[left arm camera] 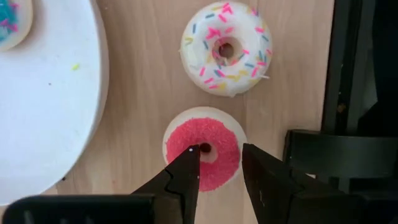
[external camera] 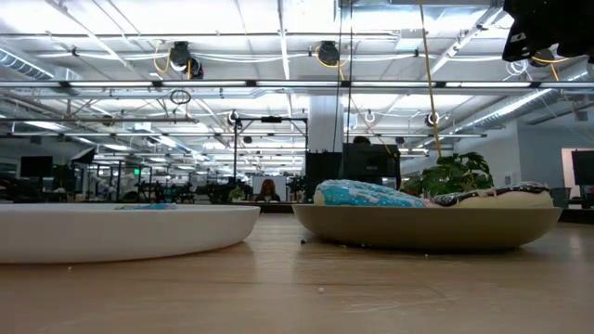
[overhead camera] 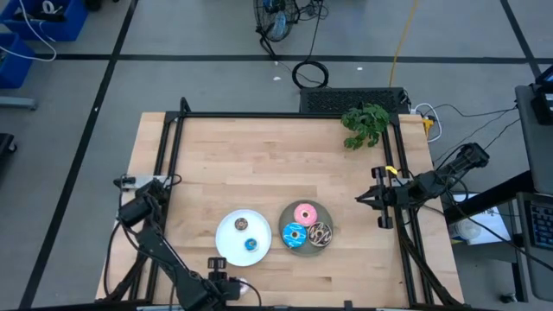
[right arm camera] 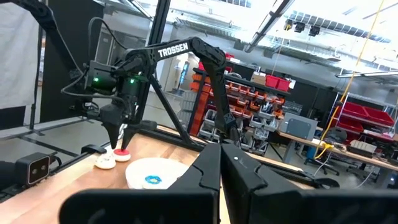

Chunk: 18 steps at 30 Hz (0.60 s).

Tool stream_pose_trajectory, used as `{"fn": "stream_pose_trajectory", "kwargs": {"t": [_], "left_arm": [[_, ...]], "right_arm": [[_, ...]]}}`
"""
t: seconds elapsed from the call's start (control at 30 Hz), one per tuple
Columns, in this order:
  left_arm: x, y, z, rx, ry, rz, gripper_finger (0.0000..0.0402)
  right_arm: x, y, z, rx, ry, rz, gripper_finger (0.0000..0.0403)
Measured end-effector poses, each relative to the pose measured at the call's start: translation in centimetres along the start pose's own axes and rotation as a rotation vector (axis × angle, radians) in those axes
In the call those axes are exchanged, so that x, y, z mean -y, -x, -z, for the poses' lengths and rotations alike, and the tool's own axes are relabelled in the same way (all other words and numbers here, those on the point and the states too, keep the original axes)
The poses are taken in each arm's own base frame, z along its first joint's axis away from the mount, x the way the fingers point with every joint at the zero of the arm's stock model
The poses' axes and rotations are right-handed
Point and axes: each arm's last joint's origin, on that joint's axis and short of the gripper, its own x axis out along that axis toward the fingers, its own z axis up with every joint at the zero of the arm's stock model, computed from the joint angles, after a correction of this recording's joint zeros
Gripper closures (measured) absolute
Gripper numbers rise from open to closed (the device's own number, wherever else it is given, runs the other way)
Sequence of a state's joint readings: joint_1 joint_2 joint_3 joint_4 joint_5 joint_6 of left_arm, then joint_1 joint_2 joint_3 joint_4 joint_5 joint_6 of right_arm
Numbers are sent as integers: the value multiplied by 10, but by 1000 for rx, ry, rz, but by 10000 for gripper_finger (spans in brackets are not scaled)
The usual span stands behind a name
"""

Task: Pick & Place donuts
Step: Put the small orange donut on the white plate

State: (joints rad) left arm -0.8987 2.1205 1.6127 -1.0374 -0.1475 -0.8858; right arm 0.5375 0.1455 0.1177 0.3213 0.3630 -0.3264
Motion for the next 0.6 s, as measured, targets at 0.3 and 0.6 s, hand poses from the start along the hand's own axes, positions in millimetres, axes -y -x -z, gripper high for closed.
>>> {"fn": "stream_pose_trajectory", "kwargs": {"t": [0.3,0.6], "left_arm": [[1,-1,0,-9,-7,11,277],[4,-3,-3,26,-6,29,277]], "right_arm": [[0,0,0,1,0,1,403],[0,0,0,0,0,0,403]]}}
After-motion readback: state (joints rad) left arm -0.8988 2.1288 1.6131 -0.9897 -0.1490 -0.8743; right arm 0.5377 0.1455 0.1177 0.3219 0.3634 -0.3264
